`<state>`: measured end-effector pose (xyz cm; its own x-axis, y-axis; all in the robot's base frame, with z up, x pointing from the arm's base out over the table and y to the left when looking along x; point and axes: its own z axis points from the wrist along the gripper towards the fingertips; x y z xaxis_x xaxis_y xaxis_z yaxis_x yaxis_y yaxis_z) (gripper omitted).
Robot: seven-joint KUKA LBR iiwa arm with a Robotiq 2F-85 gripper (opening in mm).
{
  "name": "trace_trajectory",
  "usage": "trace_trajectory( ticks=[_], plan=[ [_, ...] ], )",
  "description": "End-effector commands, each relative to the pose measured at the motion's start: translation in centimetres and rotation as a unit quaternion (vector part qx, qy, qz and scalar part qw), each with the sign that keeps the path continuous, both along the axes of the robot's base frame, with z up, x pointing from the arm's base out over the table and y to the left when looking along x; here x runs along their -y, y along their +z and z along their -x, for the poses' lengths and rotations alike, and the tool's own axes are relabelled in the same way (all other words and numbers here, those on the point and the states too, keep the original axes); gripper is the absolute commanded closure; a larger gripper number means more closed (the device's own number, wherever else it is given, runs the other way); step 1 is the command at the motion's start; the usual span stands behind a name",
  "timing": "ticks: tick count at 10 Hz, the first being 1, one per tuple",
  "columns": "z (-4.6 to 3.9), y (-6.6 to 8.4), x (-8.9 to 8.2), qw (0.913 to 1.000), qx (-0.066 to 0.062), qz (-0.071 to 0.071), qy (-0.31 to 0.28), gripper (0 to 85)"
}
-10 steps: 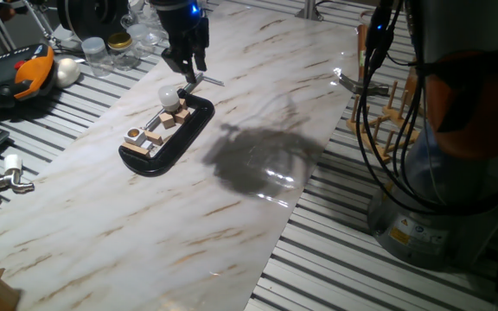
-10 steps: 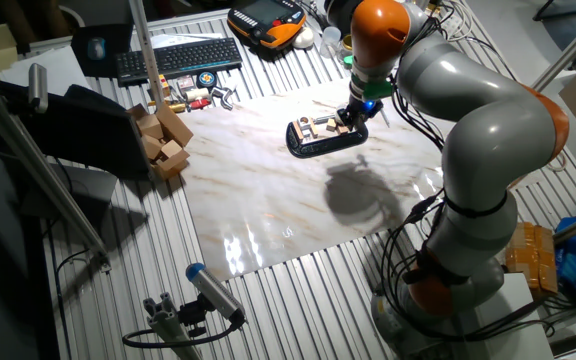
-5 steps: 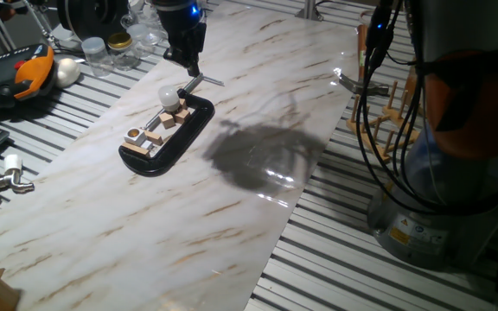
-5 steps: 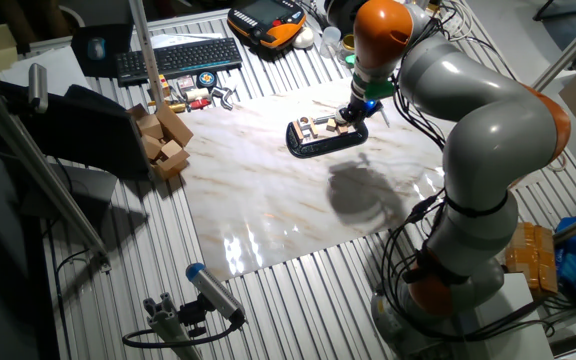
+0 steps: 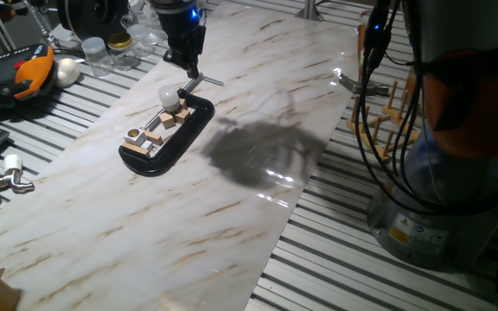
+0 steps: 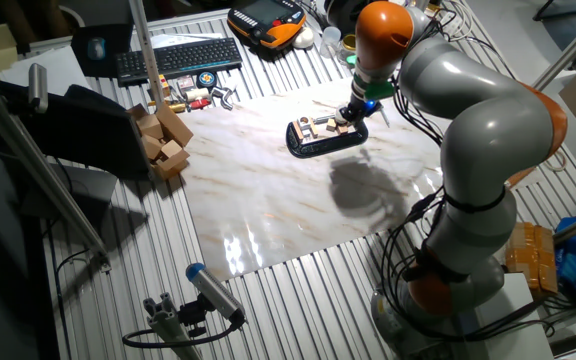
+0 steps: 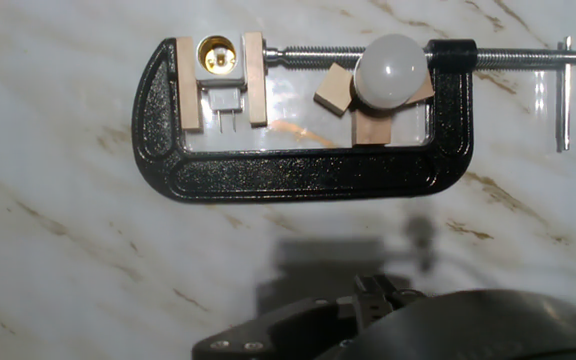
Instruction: Install the light bulb by rotating it
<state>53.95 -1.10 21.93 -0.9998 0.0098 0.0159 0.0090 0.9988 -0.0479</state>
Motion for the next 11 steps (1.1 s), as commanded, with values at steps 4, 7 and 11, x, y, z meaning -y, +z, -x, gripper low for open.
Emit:
trace_trajectory(
  ticks=[4,7,11],
  plan=[
    [-1.25,-0.6,1.2,1.0,-0.005,-0.007,-0.001,85.0],
    [-2.49,-1.3,1.8,1.0,-0.005,-0.009,0.001,85.0],
    [-3.23,-2.2,2.1,0.9999,-0.003,-0.004,-0.015,85.0]
  ],
)
